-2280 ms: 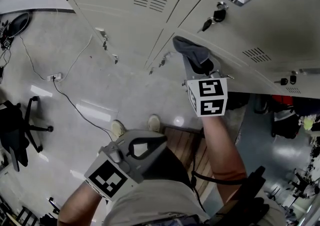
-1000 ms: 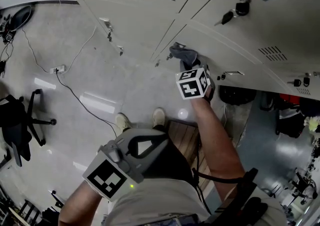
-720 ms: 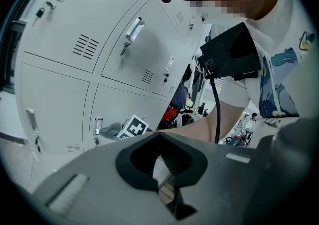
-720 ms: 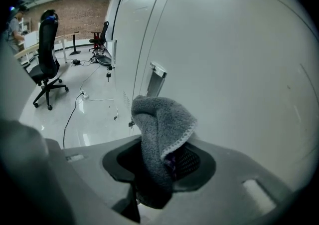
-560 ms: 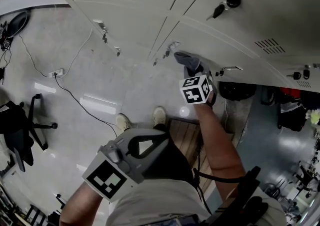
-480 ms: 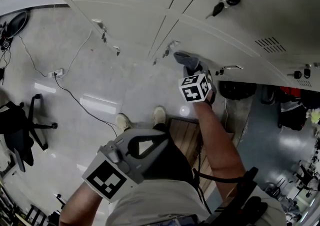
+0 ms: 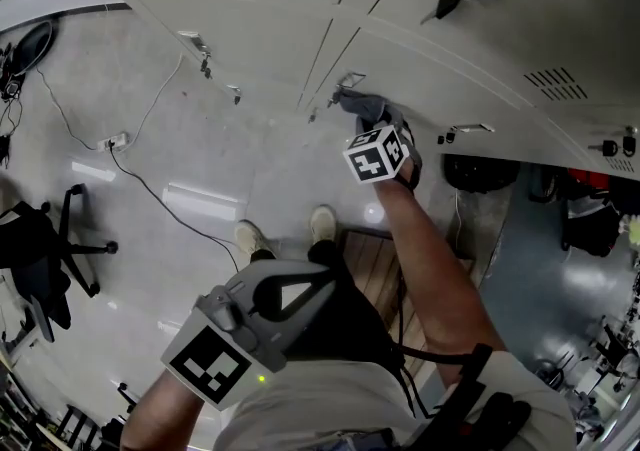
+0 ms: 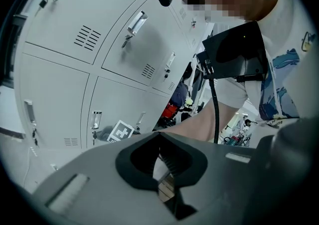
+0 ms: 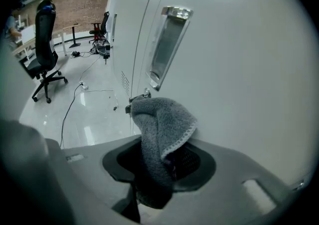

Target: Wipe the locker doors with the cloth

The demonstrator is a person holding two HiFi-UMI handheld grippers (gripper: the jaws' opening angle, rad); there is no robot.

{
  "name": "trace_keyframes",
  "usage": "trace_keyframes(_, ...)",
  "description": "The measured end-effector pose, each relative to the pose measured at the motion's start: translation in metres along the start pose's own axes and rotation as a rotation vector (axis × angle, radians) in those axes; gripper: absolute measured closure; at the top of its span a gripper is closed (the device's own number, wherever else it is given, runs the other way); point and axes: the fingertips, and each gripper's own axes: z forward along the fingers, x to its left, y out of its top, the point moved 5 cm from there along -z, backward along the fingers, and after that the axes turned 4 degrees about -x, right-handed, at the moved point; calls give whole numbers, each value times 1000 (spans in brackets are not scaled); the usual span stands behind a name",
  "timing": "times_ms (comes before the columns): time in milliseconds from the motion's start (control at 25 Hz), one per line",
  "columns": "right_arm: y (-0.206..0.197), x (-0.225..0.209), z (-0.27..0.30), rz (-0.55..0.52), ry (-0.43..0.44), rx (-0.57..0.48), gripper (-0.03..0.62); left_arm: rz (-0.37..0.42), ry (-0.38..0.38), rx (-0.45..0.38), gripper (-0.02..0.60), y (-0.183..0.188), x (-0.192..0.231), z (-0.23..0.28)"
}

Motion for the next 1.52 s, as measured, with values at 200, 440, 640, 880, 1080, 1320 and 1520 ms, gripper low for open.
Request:
trace_keyframes(200, 4, 4, 12, -7, 2, 7, 447, -2, -1, 6, 578, 1, 2, 0)
trace_keyframes(440, 9, 16, 30, 10, 18, 14, 447, -8, 17, 19, 578, -2, 12, -5)
trace_keyframes(640, 11, 24, 41, 16, 30, 30, 447, -18, 38, 23, 578, -4, 21, -9)
trace_keyframes(880, 2, 29, 57, 45, 51, 73, 447, -15, 39, 23, 578, -3, 24, -8)
trace_keyframes(1080, -11, 30, 67, 48, 71, 114, 447, -6, 55, 12, 578, -2, 27, -10)
trace_keyframes(1320, -17, 26, 56, 33, 96, 132, 445, 13, 61, -1, 578, 4, 24, -11)
trace_keyframes(1520, -23, 25, 18, 39, 128, 119, 445, 39, 51, -20, 578, 17, 10, -13)
